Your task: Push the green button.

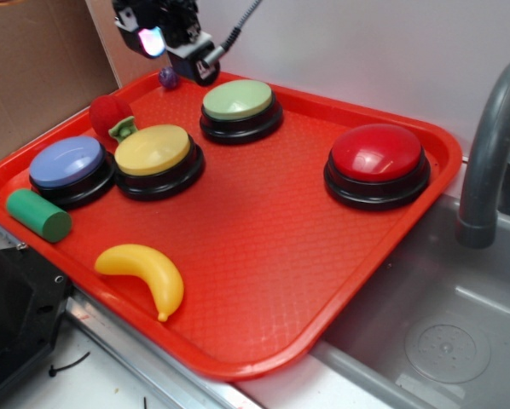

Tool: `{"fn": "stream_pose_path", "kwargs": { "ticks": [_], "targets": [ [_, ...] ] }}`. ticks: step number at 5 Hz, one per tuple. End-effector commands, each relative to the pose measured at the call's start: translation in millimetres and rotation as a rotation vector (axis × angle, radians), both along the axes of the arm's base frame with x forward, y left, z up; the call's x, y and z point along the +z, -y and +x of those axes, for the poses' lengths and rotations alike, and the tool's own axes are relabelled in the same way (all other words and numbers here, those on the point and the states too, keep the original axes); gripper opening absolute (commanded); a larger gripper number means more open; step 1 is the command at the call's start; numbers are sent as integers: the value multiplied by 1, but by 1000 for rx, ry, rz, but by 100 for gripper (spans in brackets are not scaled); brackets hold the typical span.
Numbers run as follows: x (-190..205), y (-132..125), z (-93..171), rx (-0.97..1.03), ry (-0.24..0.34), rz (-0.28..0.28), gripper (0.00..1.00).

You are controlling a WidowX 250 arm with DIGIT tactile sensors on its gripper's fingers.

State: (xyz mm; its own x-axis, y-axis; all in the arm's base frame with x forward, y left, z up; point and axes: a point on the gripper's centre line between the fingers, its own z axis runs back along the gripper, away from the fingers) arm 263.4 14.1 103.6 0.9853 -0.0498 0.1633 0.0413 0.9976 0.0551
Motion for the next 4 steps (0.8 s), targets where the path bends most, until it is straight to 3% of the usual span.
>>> {"fn": "stream_pose_path", "kwargs": {
  "ticks": [1,2,4],
  "targets": [
    [-19,-13,44,17,-1,-3,100],
    [-30,-25,50,38,-30,1,100],
    [-42,-24,44,32,-56,18,100]
  ]
}}
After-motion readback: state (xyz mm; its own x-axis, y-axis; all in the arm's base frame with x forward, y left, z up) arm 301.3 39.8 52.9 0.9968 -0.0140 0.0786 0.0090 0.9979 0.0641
